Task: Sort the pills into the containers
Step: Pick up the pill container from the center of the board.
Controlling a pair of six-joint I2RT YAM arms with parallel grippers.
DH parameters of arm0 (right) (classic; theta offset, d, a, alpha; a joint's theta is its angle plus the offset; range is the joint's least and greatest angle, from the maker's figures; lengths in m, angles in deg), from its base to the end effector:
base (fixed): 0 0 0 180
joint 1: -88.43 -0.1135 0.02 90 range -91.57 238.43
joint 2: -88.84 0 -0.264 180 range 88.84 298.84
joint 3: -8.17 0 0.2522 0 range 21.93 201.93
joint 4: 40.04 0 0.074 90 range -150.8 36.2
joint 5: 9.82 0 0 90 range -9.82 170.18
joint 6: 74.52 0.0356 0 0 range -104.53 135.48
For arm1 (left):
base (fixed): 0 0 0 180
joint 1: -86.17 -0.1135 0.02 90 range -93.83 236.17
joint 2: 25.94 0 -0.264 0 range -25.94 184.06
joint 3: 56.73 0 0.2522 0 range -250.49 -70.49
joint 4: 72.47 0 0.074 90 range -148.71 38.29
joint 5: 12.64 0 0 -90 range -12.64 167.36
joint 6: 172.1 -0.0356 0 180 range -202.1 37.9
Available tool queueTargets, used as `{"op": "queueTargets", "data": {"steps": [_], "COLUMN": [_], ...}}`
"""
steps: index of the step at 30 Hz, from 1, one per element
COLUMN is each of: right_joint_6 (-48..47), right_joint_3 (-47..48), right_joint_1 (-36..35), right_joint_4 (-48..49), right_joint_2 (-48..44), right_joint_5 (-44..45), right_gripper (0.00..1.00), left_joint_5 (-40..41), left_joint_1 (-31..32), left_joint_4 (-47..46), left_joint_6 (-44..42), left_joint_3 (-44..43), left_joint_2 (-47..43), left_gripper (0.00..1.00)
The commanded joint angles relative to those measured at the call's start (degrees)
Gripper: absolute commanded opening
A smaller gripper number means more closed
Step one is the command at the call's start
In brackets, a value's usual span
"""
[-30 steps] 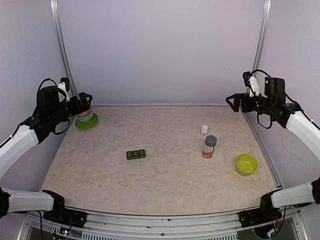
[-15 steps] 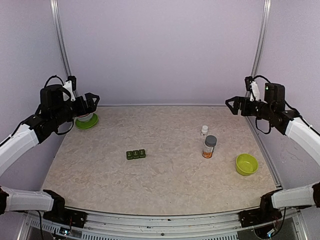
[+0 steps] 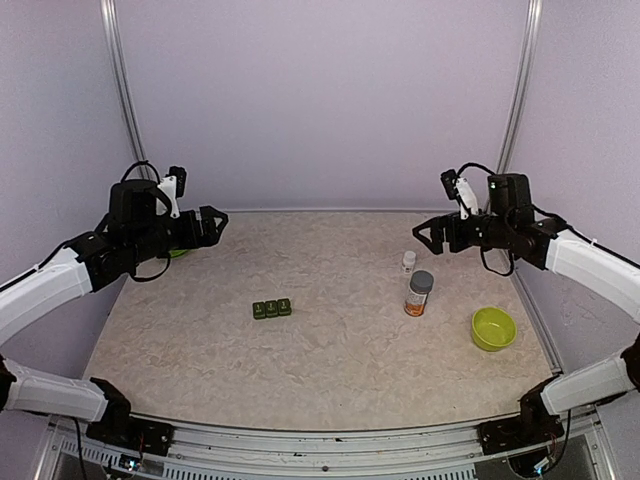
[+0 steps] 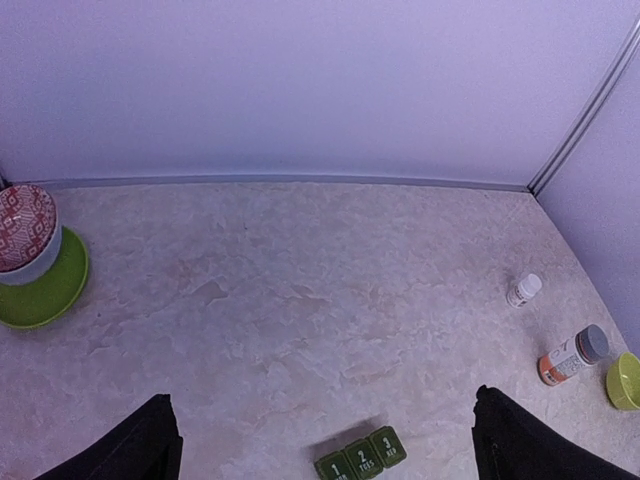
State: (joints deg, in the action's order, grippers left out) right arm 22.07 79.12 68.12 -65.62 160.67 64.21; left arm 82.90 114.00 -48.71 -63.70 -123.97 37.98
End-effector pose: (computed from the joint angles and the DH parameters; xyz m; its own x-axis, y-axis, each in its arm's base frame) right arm 0.2655 0.1087 0.3122 -0.4799 -0.0600 -0.8753 -0.5130 0.8285 0.2245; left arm 0.2300 -0.1175 0.3270 -0.4145 -0.1365 -0.8998 0.2675 0.9267 -0.2638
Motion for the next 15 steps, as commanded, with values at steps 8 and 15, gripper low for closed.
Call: {"op": "queueTargets", "data": {"steps": [8,15], "right_joint_6": [-9.58,-14.09], "right_joint_3": [2.94,4.84], "right_joint_1": [-10.58,-18.22], "right_joint_4": [-0.31,1.23], "right_joint_2": [6.24,11.49], "right_joint_5": [5.98,7.36], "right_gripper": [1.00,1.00], "left_joint_5": [1.70,1.64], "left_joint_1": [5.10,7.57], "left_joint_4": [-2.21,-3.50], "left_joint_6": [4.09,4.89], "left_joint_3": [4.50,6.19], "left_joint_2": [3.92,6.12], "left_gripper": [0.99,0.99]}}
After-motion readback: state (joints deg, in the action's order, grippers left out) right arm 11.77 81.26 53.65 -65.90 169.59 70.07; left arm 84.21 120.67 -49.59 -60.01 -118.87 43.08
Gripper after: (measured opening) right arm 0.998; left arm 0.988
